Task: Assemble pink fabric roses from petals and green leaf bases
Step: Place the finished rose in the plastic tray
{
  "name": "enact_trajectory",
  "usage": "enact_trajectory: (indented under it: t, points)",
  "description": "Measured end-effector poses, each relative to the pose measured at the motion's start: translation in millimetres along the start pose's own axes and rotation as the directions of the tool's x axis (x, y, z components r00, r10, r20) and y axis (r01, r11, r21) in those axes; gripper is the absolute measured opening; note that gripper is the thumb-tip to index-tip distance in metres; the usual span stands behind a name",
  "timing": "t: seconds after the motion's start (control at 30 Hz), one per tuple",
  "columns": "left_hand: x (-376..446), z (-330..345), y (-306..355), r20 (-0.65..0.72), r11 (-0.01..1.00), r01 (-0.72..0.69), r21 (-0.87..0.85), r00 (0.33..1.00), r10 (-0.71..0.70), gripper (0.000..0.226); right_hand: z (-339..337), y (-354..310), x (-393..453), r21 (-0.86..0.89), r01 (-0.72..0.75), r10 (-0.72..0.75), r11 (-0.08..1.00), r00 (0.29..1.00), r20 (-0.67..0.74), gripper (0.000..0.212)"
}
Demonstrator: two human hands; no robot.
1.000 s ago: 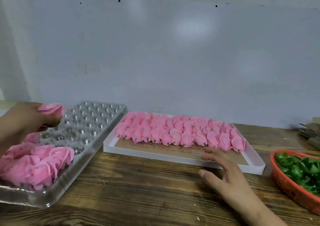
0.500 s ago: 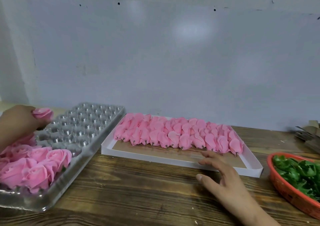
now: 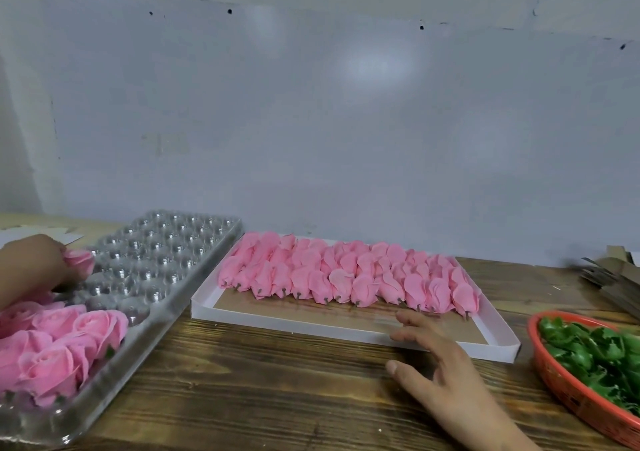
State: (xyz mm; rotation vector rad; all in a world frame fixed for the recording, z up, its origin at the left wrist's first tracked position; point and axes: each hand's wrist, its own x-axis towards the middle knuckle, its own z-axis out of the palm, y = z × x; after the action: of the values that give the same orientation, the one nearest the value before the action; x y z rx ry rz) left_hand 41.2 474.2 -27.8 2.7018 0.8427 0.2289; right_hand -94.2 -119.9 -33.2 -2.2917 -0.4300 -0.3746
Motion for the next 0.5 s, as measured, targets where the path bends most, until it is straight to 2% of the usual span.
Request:
enact_trajectory:
  t: [0.23,0.4,0.5]
  points:
    - [10,-3,5,0.004,0.99,0.019,0.14,1.0,-0.02,0.024,-1,1,1,-0.004,0.002,-0.002,1.0,1.0,0.007,0.029]
    - [15,2,-2,-0.125,0.957,-0.003,0.292,0.991,0.041,0.038,0,0,1,0.001,0.012,-0.012,1.0,1.0,0.009,0.029]
    - [14,8,-2,-0.157,0.953,-0.022,0.302,0.985,0.072,0.039,0,-1,1,0.009,0.009,-0.009,1.0,1.0,0.01,0.029]
